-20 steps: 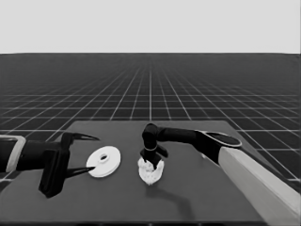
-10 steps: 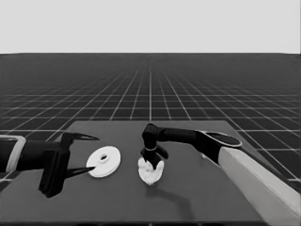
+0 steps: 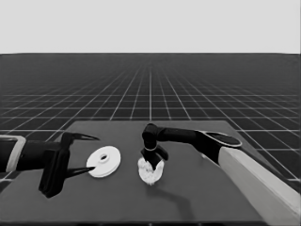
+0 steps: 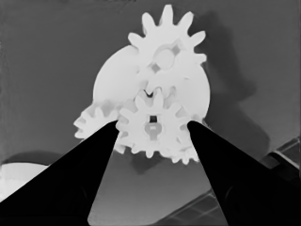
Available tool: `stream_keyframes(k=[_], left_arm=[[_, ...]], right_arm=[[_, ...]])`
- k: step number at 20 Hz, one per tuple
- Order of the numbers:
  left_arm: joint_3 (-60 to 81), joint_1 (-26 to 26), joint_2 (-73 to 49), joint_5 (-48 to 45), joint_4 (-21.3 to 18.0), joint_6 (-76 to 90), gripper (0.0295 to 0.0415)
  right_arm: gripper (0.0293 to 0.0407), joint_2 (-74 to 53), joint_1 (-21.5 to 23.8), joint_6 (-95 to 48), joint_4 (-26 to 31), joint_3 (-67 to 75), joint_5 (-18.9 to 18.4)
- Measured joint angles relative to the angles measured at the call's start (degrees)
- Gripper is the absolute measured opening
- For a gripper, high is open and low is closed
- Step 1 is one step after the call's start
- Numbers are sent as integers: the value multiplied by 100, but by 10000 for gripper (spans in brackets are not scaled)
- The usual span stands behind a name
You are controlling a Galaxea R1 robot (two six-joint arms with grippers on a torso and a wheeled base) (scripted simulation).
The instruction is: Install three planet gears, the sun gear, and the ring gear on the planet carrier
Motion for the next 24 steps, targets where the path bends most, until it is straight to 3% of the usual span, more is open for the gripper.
stream_keyframes(k=[12, 14, 15, 22, 23, 24], left_arm=[[0, 0, 0, 0, 0, 0, 385], [0, 0, 0, 0, 0, 0, 385], [0, 0, 0, 0, 0, 0, 385], [0, 0, 0, 0, 0, 0, 385], [0, 0, 0, 0, 0, 0, 385], [0, 0, 0, 0, 0, 0, 385]], right_arm=[[310, 0, 0, 720, 0, 0, 0], [369, 0, 1, 777, -1, 0, 0], [380, 0, 1, 789, -1, 0, 0], [385, 0, 1, 805, -1, 0, 0], [393, -54, 279, -1445, 244, 224, -153], [391, -71, 496, -2861, 399, 329, -212]])
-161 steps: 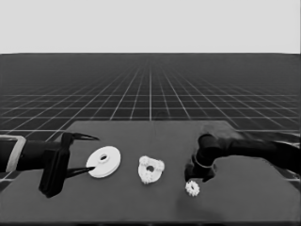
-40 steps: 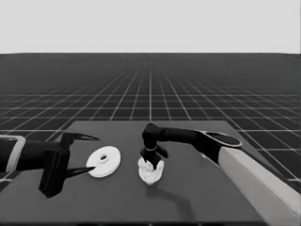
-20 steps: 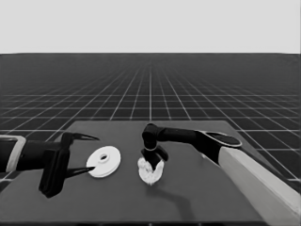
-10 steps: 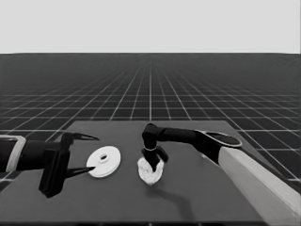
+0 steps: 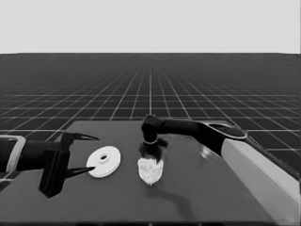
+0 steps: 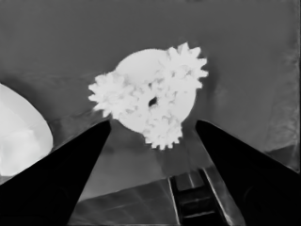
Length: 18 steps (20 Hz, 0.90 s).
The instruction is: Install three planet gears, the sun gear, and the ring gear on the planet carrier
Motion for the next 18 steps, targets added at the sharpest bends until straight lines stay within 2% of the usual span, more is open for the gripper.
stream_keyframes(k=[1, 3, 8, 9, 10, 11, 13, 18], left_arm=[[0, 0, 0, 0, 0, 0, 385], [0, 0, 0, 0, 0, 0, 385], [0, 0, 0, 0, 0, 0, 385], [0, 0, 0, 0, 0, 0, 385], [0, 0, 0, 0, 0, 0, 385], [0, 0, 0, 0, 0, 0, 385], [0, 0, 0, 0, 0, 0, 385], [0, 0, 0, 0, 0, 0, 385]], right_arm=[[388, -10, 125, -846, 99, 47, -16], [385, -20, 235, -1646, 201, 79, -17], [385, -27, 283, -2047, 256, 90, -11], [404, -1608, -428, -4415, -998, 2717, 832], [395, -4050, -1110, -5910, -1751, 4782, 1327], [389, -5580, -1477, -6790, -2194, 5992, 1613], [385, -6924, -1783, -7612, -2608, 7148, 1889], [385, -7540, -1912, -8016, -2814, 7713, 2028]])
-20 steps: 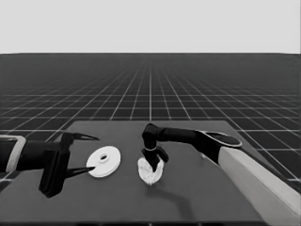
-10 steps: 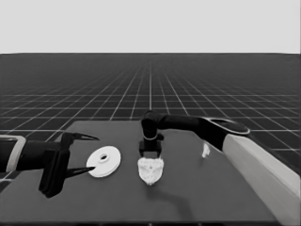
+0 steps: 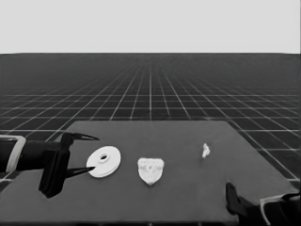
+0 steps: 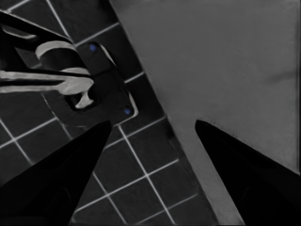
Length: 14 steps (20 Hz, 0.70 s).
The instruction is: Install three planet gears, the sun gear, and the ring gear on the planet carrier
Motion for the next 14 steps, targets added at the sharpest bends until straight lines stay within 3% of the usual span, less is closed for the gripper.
stream_keyframes(k=[1, 2, 3, 4, 6, 10, 12, 14], left_arm=[[-881, 1108, 927, 2147, 2657, -2780, 395], [-2083, 1324, 2113, 4173, 2051, -5394, 409], [-3464, 1347, 2861, 4609, 745, -6506, 402], [-4593, 1389, 3299, 4625, -110, -6879, 394], [-5972, 1459, 3787, 4647, -933, -6957, 386], [-6851, 1503, 4107, 4707, -1320, -6838, 385], [-7270, 2207, 4288, 4229, -840, -6692, 385], [-7531, 2457, 4405, 4047, -705, -6593, 385]], right_arm=[[385, -18, -3, -13, -7, 17, 4], [385, -28, -5, -20, -10, 27, 7], [385, -34, -6, -24, -13, 33, 9], [385, -37, -7, -27, -14, 36, 9], [385, -41, -7, -29, -15, 39, 10], [385, -42, -8, -31, -16, 40, 11], [385, -42, -8, -31, -16, 41, 11], [385, -42, -8, -31, -16, 41, 11]])
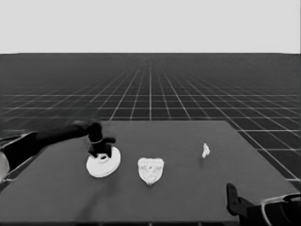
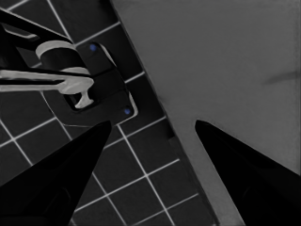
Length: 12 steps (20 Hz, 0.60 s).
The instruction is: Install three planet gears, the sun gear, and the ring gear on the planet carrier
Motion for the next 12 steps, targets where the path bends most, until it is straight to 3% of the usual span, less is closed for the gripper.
stream_keyframes(k=[6, 7, 12], left_arm=[[-151, 105, 66, -97, 59, 59, 385], [-153, 106, 67, -98, 61, 60, 349], [-157, 106, 68, -100, 61, 61, 348]], right_arm=[[385, 0, 0, 0, 0, 0, 0], [385, 0, 0, 0, 0, 0, 0], [385, 0, 0, 0, 0, 0, 0]])
